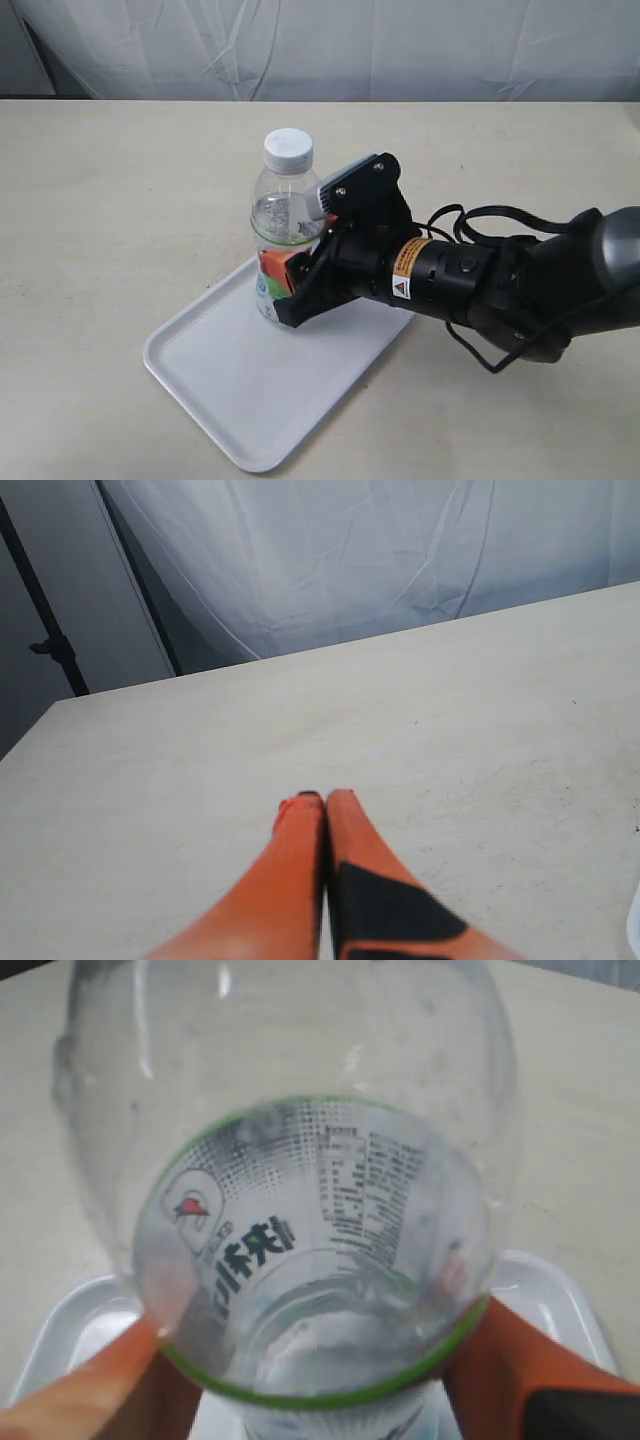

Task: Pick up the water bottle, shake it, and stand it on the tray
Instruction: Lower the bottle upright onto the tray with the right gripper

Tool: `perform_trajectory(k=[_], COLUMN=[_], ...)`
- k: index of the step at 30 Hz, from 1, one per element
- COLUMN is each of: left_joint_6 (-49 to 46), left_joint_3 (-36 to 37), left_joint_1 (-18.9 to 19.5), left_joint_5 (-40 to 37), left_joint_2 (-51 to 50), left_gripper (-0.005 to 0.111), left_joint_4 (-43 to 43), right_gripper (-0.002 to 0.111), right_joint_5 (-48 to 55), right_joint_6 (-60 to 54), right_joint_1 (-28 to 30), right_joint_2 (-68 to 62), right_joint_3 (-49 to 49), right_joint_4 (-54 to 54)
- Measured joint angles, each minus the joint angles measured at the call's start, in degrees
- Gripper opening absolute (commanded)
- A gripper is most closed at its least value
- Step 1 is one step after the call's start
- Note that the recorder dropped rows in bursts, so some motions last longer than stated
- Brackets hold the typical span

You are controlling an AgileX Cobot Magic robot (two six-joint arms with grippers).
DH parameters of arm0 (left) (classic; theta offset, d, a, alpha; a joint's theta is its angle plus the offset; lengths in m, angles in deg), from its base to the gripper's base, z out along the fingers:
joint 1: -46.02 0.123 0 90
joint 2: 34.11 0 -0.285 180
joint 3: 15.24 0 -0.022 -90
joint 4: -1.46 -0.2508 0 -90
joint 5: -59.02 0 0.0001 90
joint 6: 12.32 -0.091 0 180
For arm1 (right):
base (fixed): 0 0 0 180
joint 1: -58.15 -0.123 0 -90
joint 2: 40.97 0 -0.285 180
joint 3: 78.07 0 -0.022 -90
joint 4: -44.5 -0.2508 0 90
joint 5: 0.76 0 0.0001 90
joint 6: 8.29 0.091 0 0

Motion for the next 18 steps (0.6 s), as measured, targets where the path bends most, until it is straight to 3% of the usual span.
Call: perform_trajectory(k=[15,18], left_joint_6=[0.0,0.0], left_joint_3=[0.0,0.0], left_joint_1=[0.0,0.0], left_joint_5=[0.0,0.0], left_joint_2=[0.0,0.0], left_gripper=[0.0,0.0], left_joint_4=[0.0,0.0], right_gripper=[0.0,0.014], right_joint_5=[3.2,3.3], right_joint_6=[-2.3,-2.4], right_joint_1=[0.0,0.0], right_joint_2=[-0.3,-0.3], right_joint_3=[-0.6,-0.6], right_joint_4=[0.4,0.6])
